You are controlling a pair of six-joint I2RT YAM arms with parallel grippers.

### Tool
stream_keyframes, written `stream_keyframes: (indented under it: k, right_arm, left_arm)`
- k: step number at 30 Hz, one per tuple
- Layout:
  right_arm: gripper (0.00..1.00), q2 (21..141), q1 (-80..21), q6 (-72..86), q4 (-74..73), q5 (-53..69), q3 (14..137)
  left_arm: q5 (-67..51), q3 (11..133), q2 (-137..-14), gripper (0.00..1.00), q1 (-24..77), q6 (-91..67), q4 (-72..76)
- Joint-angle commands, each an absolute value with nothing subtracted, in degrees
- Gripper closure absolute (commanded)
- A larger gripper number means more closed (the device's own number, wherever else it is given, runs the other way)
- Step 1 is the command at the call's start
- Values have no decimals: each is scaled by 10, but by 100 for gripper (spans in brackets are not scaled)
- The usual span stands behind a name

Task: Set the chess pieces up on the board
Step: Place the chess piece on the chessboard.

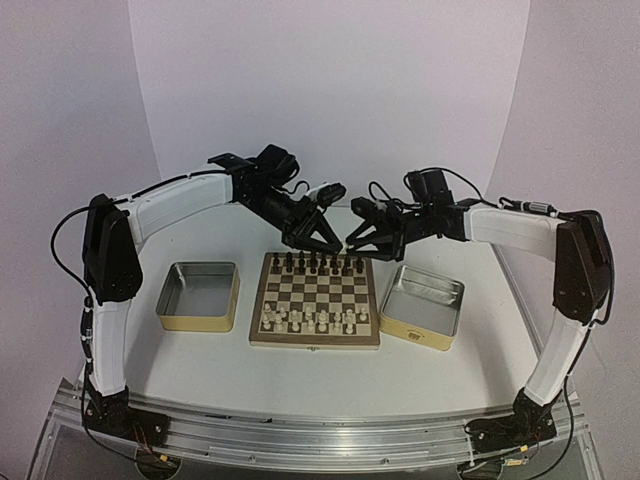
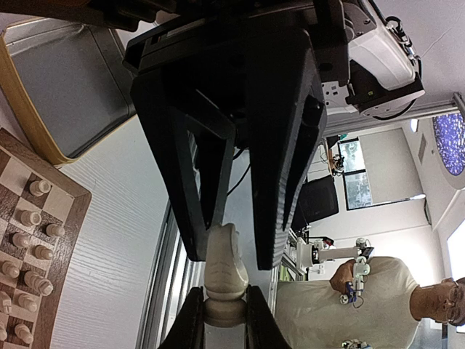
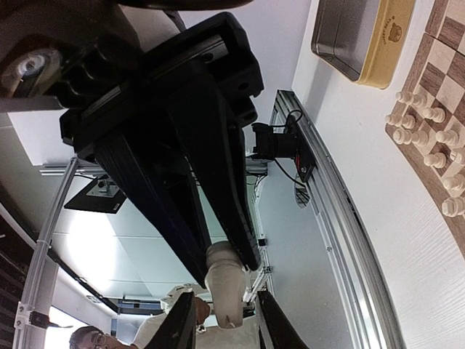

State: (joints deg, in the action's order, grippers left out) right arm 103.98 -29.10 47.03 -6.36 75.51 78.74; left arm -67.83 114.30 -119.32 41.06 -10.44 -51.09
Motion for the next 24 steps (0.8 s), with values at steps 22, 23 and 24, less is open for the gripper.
stream_keyframes:
  k: [22,23,24]
  right_arm:
    - [66,1124,-293,1118,839,737,691]
    - [66,1123,-293,1120,839,740,691]
    - [66,1122,-293,1120,839,742,688]
  left_arm:
    - [-691,1165,-1173,100,409,-83,-519]
    - [-690,1164,-1171,100,409,-82,-520]
    - [-688,1163,-1170,100,409,-80,-522]
